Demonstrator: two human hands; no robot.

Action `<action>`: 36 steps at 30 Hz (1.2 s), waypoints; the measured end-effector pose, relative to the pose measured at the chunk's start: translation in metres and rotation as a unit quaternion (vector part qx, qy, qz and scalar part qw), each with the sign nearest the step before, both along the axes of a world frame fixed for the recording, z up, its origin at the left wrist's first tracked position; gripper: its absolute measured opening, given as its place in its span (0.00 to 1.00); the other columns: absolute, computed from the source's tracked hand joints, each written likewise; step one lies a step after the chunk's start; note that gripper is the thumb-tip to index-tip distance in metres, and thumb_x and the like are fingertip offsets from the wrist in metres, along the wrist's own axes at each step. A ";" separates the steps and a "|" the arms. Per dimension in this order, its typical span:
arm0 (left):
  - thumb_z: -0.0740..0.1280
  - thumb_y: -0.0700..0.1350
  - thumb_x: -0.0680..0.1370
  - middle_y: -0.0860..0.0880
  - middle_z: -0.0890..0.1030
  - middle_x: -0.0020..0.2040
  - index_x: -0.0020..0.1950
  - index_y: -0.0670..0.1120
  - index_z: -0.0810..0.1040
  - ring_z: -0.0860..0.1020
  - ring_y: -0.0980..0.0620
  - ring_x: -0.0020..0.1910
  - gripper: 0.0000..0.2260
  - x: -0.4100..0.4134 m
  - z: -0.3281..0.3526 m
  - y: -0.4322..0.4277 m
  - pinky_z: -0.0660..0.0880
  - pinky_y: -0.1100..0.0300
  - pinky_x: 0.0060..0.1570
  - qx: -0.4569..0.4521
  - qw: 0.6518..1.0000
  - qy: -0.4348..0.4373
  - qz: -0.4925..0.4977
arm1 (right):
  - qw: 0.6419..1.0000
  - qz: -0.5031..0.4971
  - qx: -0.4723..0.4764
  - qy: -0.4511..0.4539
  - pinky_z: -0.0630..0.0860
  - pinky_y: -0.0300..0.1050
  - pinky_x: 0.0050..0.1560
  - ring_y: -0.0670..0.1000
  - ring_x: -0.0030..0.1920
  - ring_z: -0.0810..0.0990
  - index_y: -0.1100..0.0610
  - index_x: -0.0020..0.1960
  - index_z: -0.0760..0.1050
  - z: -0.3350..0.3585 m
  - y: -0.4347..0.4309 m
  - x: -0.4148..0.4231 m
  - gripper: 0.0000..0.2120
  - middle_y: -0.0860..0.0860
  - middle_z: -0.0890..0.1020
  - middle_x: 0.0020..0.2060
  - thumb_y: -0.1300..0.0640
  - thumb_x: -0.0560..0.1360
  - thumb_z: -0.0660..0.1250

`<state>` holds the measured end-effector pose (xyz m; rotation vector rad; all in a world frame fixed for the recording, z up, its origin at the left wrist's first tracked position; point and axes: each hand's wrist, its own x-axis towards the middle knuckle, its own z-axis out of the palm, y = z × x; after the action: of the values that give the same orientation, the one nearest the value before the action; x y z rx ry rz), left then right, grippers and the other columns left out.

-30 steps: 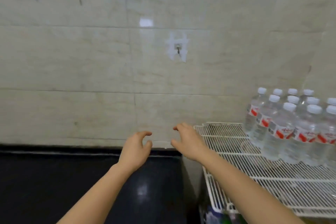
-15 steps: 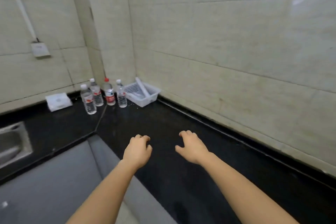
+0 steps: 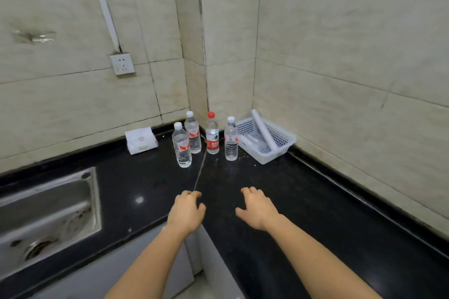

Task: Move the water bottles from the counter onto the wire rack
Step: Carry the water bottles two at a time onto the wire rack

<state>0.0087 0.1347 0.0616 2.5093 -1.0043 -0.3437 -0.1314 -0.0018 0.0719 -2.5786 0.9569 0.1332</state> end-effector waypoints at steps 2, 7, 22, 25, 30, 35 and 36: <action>0.61 0.45 0.76 0.44 0.73 0.66 0.66 0.45 0.74 0.71 0.43 0.65 0.18 0.035 -0.003 -0.010 0.70 0.52 0.63 -0.006 1.000 0.008 0.009 | 1.000 -0.001 0.002 0.011 0.69 0.55 0.66 0.57 0.68 0.67 0.58 0.73 0.61 -0.003 -0.018 0.034 0.29 0.55 0.69 0.68 0.47 0.77 0.63; 0.62 0.45 0.76 0.43 0.75 0.65 0.66 0.45 0.73 0.74 0.44 0.63 0.18 0.107 -0.021 -0.024 0.70 0.55 0.62 -0.016 0.995 0.065 0.071 | 0.999 -0.002 0.018 0.031 0.69 0.54 0.67 0.56 0.69 0.67 0.57 0.74 0.60 -0.012 -0.048 0.103 0.29 0.55 0.68 0.69 0.48 0.77 0.63; 0.67 0.48 0.76 0.47 0.73 0.66 0.68 0.48 0.70 0.72 0.51 0.64 0.21 0.316 -0.012 -0.125 0.71 0.54 0.64 -0.217 0.960 0.162 0.065 | 0.989 -0.090 0.058 -0.107 0.72 0.47 0.57 0.57 0.61 0.74 0.59 0.66 0.68 0.007 -0.129 0.344 0.21 0.57 0.74 0.63 0.51 0.77 0.64; 0.69 0.50 0.74 0.51 0.72 0.66 0.69 0.51 0.70 0.70 0.54 0.65 0.23 0.335 -0.010 -0.137 0.71 0.53 0.64 -0.236 0.959 0.154 0.019 | 0.983 -0.095 0.037 -0.151 0.72 0.48 0.56 0.58 0.61 0.75 0.58 0.67 0.67 0.017 -0.149 0.386 0.19 0.57 0.75 0.62 0.52 0.79 0.62; 0.71 0.50 0.72 0.52 0.74 0.62 0.65 0.51 0.72 0.68 0.56 0.61 0.22 0.348 -0.005 -0.153 0.64 0.64 0.56 -0.216 0.966 0.115 -0.080 | 0.991 -0.041 -0.043 -0.116 0.72 0.56 0.62 0.60 0.63 0.72 0.58 0.73 0.63 0.028 -0.174 0.437 0.23 0.58 0.72 0.66 0.56 0.79 0.61; 0.71 0.52 0.72 0.51 0.77 0.58 0.64 0.50 0.75 0.72 0.53 0.59 0.21 0.358 -0.013 -0.162 0.68 0.61 0.56 -0.206 0.965 0.139 -0.081 | 0.995 -0.022 -0.060 -0.072 0.71 0.55 0.63 0.60 0.64 0.72 0.59 0.73 0.64 0.011 -0.184 0.455 0.22 0.59 0.73 0.66 0.58 0.79 0.61; 0.71 0.52 0.72 0.51 0.78 0.56 0.63 0.50 0.75 0.73 0.53 0.58 0.20 0.360 -0.014 -0.164 0.70 0.59 0.56 -0.205 0.964 0.147 -0.077 | 0.994 -0.027 -0.061 -0.082 0.71 0.54 0.63 0.60 0.63 0.72 0.59 0.72 0.65 0.009 -0.185 0.455 0.22 0.59 0.73 0.65 0.59 0.79 0.61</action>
<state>0.3685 -0.0295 0.0477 1.9488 -1.0299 -0.4831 0.3238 -0.1864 0.0804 -2.6223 0.9999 -0.1540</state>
